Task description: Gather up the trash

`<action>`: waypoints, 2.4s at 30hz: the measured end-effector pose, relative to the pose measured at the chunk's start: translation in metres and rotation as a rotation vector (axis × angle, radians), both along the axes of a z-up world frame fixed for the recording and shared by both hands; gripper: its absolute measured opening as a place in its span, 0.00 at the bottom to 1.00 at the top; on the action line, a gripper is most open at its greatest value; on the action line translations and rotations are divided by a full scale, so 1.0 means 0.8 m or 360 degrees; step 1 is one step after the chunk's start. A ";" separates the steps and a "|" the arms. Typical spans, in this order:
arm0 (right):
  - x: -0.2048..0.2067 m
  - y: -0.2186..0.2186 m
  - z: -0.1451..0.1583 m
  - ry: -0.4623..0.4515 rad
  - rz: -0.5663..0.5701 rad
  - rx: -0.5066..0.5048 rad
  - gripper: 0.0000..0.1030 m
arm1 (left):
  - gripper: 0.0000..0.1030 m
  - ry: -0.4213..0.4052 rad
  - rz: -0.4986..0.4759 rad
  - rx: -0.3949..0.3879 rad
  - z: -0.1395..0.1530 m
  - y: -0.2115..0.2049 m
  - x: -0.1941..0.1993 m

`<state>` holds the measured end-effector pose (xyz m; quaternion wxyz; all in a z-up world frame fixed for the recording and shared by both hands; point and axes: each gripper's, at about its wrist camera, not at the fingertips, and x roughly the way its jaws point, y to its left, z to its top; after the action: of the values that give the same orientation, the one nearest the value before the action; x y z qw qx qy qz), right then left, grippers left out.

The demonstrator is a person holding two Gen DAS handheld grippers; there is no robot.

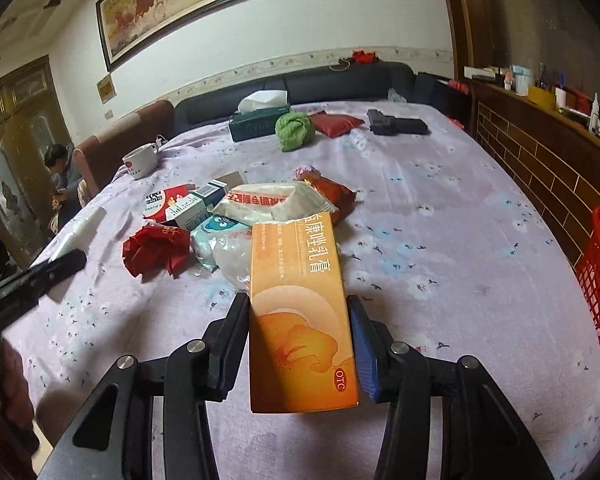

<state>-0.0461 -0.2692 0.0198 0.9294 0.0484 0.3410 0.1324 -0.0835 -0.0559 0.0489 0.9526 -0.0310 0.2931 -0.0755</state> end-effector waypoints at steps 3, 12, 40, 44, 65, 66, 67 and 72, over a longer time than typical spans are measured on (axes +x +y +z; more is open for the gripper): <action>-0.002 0.003 -0.002 -0.0013 0.0004 -0.0012 0.50 | 0.28 0.0024 -0.0022 -0.0025 -0.006 -0.007 0.002; 0.006 -0.008 -0.008 0.0031 -0.0021 0.0070 0.50 | 0.28 0.0062 -0.0034 -0.0014 -0.022 -0.017 0.004; -0.041 -0.010 0.007 -0.0063 -0.0036 0.0072 0.50 | 0.28 -0.0004 -0.0068 0.0117 -0.002 -0.055 -0.027; -0.047 -0.017 0.011 -0.0055 -0.0061 0.0092 0.50 | 0.28 -0.0019 -0.0063 0.0130 0.001 -0.058 -0.031; -0.072 -0.018 0.026 -0.0090 -0.0071 0.0091 0.50 | 0.28 -0.0039 -0.0006 0.0188 0.001 -0.056 -0.048; -0.073 -0.017 0.027 -0.0094 -0.0070 0.0091 0.50 | 0.28 -0.0041 -0.0006 0.0188 0.002 -0.056 -0.049; -0.075 -0.017 0.028 -0.0098 -0.0069 0.0092 0.50 | 0.28 -0.0043 -0.0004 0.0187 0.002 -0.055 -0.050; -0.081 -0.016 0.031 -0.0110 -0.0064 0.0088 0.50 | 0.28 -0.0049 0.0001 0.0190 0.004 -0.051 -0.053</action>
<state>-0.1106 -0.2816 0.0448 0.9415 0.0762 0.3038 0.1247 -0.1261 -0.0971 0.0519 0.9572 0.0270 0.2824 -0.0581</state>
